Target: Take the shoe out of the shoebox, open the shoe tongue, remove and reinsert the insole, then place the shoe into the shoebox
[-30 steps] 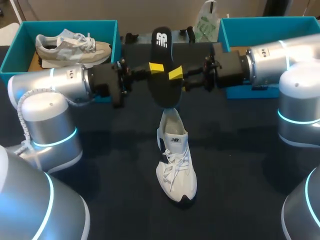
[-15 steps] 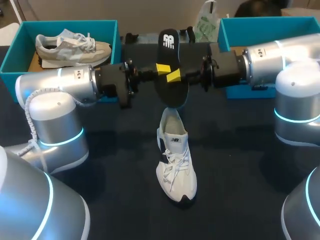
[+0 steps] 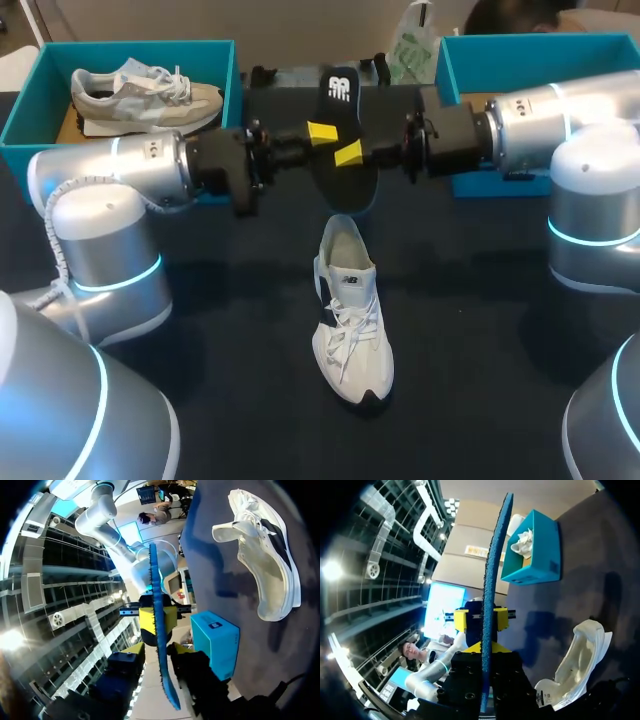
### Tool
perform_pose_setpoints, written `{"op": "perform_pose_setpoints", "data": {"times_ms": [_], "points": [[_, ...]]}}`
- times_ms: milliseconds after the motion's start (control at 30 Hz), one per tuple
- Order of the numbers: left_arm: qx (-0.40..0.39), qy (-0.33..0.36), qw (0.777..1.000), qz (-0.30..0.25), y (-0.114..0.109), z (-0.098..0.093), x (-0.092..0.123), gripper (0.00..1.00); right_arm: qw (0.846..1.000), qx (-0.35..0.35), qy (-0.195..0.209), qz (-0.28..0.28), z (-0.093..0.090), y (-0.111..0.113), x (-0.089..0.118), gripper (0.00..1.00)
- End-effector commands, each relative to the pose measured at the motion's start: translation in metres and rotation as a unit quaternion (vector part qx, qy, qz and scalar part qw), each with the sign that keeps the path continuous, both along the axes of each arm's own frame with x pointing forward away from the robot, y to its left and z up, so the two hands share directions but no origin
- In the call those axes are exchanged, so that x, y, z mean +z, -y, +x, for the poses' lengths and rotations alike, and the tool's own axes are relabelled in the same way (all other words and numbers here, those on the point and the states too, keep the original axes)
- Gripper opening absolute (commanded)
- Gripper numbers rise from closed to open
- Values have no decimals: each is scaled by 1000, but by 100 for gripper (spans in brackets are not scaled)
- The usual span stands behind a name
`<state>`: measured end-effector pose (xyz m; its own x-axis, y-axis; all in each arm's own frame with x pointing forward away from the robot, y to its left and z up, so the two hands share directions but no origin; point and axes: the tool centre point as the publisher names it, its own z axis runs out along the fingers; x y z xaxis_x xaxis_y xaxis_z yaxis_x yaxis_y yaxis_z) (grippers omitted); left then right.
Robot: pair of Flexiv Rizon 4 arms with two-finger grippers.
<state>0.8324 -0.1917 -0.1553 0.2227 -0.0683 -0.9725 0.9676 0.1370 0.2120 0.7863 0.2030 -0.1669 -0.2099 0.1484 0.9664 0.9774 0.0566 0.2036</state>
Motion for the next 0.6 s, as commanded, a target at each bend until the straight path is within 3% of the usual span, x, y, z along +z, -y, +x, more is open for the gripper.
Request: {"op": "perform_pose_setpoints", "data": {"times_ms": [33,200,300,600], "points": [[0,-4,1000,7,-16,-1,3,100,1000,-7,3,3,1,2,-4,0],[5,-42,999,22,-32,2,1,100,999,-23,23,9,3,9,-6,0],[9,-102,994,26,-42,5,-1,100,999,-23,40,5,4,12,-6,0],[18,-261,965,30,-60,9,-15,100,990,-11,139,15,5,16,5,0]]}}
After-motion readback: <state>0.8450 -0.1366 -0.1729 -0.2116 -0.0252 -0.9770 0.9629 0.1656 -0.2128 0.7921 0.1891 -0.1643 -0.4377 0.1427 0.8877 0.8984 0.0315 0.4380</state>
